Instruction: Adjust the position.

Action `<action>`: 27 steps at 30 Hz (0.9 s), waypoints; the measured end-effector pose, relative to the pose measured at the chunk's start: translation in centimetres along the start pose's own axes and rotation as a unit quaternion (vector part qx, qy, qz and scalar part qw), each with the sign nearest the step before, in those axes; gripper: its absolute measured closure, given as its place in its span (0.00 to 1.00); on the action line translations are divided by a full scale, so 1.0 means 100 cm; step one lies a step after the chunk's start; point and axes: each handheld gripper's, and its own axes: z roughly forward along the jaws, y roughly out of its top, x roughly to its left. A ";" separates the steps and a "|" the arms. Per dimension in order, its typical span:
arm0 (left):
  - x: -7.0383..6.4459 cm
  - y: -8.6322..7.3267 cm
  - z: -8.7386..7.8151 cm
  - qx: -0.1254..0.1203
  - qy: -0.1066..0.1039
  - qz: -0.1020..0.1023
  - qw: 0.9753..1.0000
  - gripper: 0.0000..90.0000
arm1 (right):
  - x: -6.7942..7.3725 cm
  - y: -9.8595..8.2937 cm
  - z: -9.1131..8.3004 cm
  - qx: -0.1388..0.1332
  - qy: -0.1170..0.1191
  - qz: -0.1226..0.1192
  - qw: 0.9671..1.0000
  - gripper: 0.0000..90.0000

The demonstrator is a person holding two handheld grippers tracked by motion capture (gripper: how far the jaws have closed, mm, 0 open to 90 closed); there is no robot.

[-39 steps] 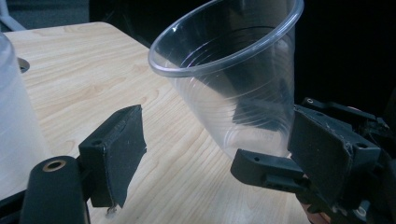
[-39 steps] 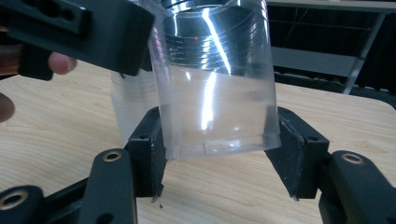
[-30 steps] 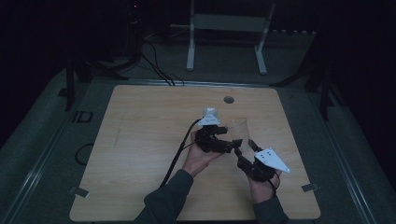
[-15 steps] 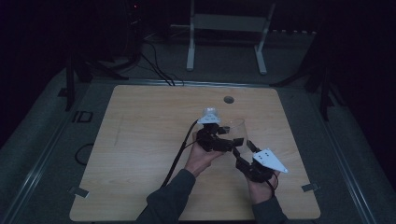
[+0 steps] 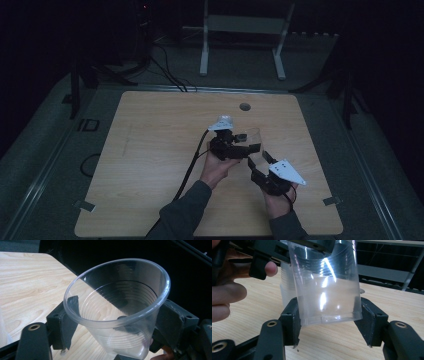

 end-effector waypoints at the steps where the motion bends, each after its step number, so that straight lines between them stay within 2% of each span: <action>1: 0.000 0.000 0.000 -0.002 -0.002 -0.003 1.000 0.26 | 0.000 0.000 0.000 0.000 0.000 0.000 1.000 0.47; 7: 0.001 -0.002 0.000 -0.008 -0.002 -0.010 1.000 0.30 | -0.001 -0.001 0.000 0.002 -0.001 -0.001 1.000 0.47; 21: -0.002 -0.004 -0.001 -0.011 0.010 0.006 1.000 0.35 | -0.002 -0.002 0.005 0.019 0.014 -0.010 1.000 0.43; 27: -0.003 -0.005 -0.001 -0.010 0.015 0.015 1.000 0.35 | -0.002 -0.001 0.007 0.035 0.031 -0.016 0.999 0.33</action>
